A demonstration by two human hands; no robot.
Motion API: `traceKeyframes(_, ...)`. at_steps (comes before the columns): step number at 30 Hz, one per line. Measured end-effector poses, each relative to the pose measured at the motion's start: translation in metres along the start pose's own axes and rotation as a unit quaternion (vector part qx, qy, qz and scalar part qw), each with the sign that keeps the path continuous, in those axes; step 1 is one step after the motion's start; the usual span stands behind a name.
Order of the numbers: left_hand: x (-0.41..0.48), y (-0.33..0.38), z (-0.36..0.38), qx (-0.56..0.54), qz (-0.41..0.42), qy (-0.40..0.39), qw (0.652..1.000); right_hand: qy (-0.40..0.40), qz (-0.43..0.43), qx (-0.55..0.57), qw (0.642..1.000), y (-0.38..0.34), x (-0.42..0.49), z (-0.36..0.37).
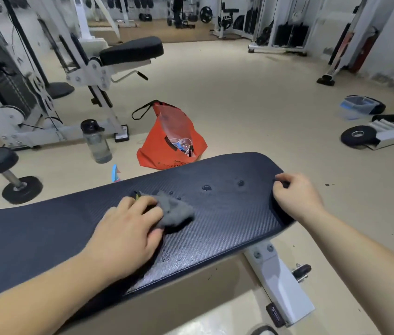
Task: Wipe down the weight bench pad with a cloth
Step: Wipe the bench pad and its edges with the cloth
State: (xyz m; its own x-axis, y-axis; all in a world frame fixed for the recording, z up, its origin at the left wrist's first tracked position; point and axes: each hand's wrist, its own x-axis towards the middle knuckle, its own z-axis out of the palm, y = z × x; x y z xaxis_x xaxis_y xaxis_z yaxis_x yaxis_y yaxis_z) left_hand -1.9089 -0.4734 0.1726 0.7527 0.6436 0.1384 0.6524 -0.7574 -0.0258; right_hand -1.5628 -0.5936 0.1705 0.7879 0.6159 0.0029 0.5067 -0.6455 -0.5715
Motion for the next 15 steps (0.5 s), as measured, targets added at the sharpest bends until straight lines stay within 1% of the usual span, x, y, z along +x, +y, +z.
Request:
traceKeyframes(1, 0.012, -0.004, 0.0, -0.018, -0.076, -0.005, 0.997, -0.001, -0.007, -0.006, 1.0, 0.0, 0.001, 0.0)
traceKeyframes(2, 0.021, -0.001, -0.001, -0.048, -0.163, -0.017, 0.985, -0.002, -0.012, -0.01, 1.0, 0.0, 0.001, 0.0)
traceKeyframes(3, 0.026, 0.008, 0.001, -0.069, -0.221, -0.023, 0.972, 0.002, -0.014, -0.013, 1.0, -0.001, 0.001, 0.0)
traceKeyframes(4, 0.026, 0.021, 0.003, -0.066, -0.23, -0.025, 0.971, 0.009, -0.011, -0.014, 1.0, -0.001, 0.002, 0.0)
traceKeyframes(5, 0.021, 0.036, 0.004, -0.056, -0.194, -0.022, 0.979, 0.015, -0.008, -0.014, 1.0, 0.0, 0.002, 0.0)
traceKeyframes(7, 0.004, 0.056, 0.0, -0.06, -0.061, -0.019, 0.996, 0.021, 0.002, -0.019, 1.0, 0.002, 0.004, 0.001)
traceKeyframes(8, 0.0, 0.052, -0.006, -0.069, -0.003, -0.026, 0.997, 0.019, 0.008, -0.024, 1.0, 0.003, 0.004, 0.002)
traceKeyframes(9, 0.005, 0.041, -0.009, -0.074, 0.03, -0.035, 0.996, 0.017, 0.011, -0.027, 0.999, 0.004, 0.003, 0.003)
traceKeyframes(10, 0.016, 0.027, -0.008, -0.076, 0.033, -0.046, 0.995, 0.015, 0.013, -0.028, 0.999, 0.004, 0.003, 0.003)
traceKeyframes(11, 0.028, 0.015, -0.006, -0.076, 0.01, -0.052, 0.996, 0.016, 0.013, -0.027, 0.999, 0.005, 0.003, 0.003)
traceKeyframes(13, 0.053, 0.0, -0.002, -0.101, -0.114, -0.056, 0.987, 0.019, 0.016, -0.018, 1.0, 0.006, 0.003, 0.0)
traceKeyframes(14, 0.061, 0.004, 0.002, -0.115, -0.185, -0.057, 0.974, 0.02, 0.02, -0.012, 1.0, 0.008, 0.003, -0.001)
traceKeyframes(15, 0.067, 0.014, 0.005, -0.111, -0.224, -0.058, 0.967, 0.023, 0.025, -0.008, 0.999, 0.01, 0.003, -0.002)
